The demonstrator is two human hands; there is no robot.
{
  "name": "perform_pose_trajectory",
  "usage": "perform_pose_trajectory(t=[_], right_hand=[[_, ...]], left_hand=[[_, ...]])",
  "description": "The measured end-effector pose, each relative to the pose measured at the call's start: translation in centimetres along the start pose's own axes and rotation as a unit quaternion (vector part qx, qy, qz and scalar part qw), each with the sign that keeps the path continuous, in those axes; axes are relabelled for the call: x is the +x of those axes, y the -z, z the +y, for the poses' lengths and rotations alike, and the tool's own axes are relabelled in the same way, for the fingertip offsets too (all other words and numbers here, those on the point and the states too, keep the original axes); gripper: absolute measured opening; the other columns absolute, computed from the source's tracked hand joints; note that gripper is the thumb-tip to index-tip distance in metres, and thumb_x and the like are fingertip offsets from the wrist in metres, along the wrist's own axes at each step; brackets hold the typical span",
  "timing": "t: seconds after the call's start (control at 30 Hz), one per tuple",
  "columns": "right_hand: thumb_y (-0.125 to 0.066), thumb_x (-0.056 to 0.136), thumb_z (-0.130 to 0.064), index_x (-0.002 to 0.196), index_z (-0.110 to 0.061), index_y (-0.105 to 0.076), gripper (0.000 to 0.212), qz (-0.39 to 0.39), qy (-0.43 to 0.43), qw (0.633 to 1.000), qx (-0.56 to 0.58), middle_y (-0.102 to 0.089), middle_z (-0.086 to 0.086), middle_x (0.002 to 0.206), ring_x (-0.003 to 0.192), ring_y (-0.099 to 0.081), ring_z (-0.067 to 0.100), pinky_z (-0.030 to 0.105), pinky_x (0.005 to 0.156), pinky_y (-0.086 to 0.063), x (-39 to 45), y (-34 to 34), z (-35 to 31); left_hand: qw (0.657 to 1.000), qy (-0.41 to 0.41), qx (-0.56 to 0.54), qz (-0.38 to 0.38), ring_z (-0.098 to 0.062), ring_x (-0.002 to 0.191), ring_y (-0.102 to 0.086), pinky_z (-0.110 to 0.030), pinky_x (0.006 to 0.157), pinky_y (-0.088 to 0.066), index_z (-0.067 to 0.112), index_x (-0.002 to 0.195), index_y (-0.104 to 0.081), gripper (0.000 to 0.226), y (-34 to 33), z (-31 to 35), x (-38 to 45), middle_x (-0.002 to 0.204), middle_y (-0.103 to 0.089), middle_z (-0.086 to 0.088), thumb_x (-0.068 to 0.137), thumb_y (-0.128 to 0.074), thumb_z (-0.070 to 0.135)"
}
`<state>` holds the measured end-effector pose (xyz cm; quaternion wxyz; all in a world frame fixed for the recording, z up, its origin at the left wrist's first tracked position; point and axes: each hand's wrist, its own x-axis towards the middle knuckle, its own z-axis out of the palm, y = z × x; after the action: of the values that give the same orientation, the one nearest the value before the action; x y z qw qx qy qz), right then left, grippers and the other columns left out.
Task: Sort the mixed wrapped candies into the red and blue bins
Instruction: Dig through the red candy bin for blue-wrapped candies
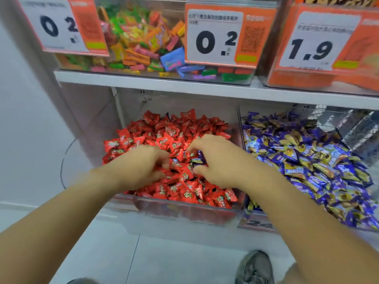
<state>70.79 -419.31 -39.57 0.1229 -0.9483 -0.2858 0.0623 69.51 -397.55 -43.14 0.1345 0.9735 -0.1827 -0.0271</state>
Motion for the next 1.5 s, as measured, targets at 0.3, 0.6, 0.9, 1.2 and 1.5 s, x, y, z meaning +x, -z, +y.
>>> perform_pose_trajectory(t=[0.3,0.6,0.9,1.2,1.5], right_hand=[[-0.089,0.070,-0.034,0.150,-0.027,-0.037,0.096,-0.131,0.000,0.991,-0.024,-0.035,0.000,0.143,0.127,-0.046,0.022,0.037,0.108,-0.041,4.0,-2.1,0.1],[-0.079,0.080,-0.007,0.129,-0.029,-0.058,0.057,-0.103,-0.026,0.975,0.196,-0.072,-0.006,0.103,0.085,-0.073,0.010,0.033,0.078,-0.060,3.2,0.6,1.0],[-0.092,0.062,-0.039,0.133,-0.029,-0.057,0.080,-0.084,-0.052,0.994,-0.054,-0.054,-0.004,0.118,0.115,-0.055,0.018,0.027,0.090,-0.044,4.7,-0.4,1.3],[-0.093,0.060,-0.037,0.158,-0.037,-0.010,0.128,-0.216,-0.088,0.971,-0.061,-0.026,0.005,0.153,0.136,-0.042,0.028,0.039,0.104,-0.046,6.8,-1.3,0.6],[-0.092,0.065,-0.026,0.158,-0.035,-0.007,0.126,-0.294,-0.116,0.948,0.035,-0.024,0.002,0.163,0.143,-0.036,0.029,0.044,0.110,-0.042,7.7,-1.7,-1.0]], left_hand=[[0.988,0.133,0.078,-0.020,-0.026,0.083,-0.063,-0.036,0.076,-0.053,0.020,0.081,-0.063,0.003,2.6,-3.6,-2.5,0.086,-0.068,-0.001,0.082,-0.060,0.019],[0.985,0.010,-0.138,0.100,-0.017,0.116,-0.052,-0.029,0.098,-0.040,0.016,0.130,-0.050,0.044,-0.8,2.3,0.0,0.124,-0.057,-0.002,0.088,-0.063,0.022],[0.999,-0.031,-0.011,-0.022,-0.020,0.110,-0.048,-0.039,0.098,-0.041,0.034,0.125,-0.060,0.034,-1.7,0.6,1.5,0.116,-0.060,0.005,0.091,-0.062,0.038],[0.998,0.006,-0.054,-0.009,-0.014,0.086,-0.058,-0.032,0.078,-0.049,0.029,0.104,-0.068,0.017,-0.8,0.0,0.5,0.093,-0.065,0.005,0.088,-0.061,0.029],[0.996,0.071,-0.047,0.000,-0.019,0.078,-0.062,-0.040,0.072,-0.053,0.028,0.094,-0.068,0.012,0.6,-0.5,-0.9,0.082,-0.068,0.002,0.085,-0.060,0.029]])
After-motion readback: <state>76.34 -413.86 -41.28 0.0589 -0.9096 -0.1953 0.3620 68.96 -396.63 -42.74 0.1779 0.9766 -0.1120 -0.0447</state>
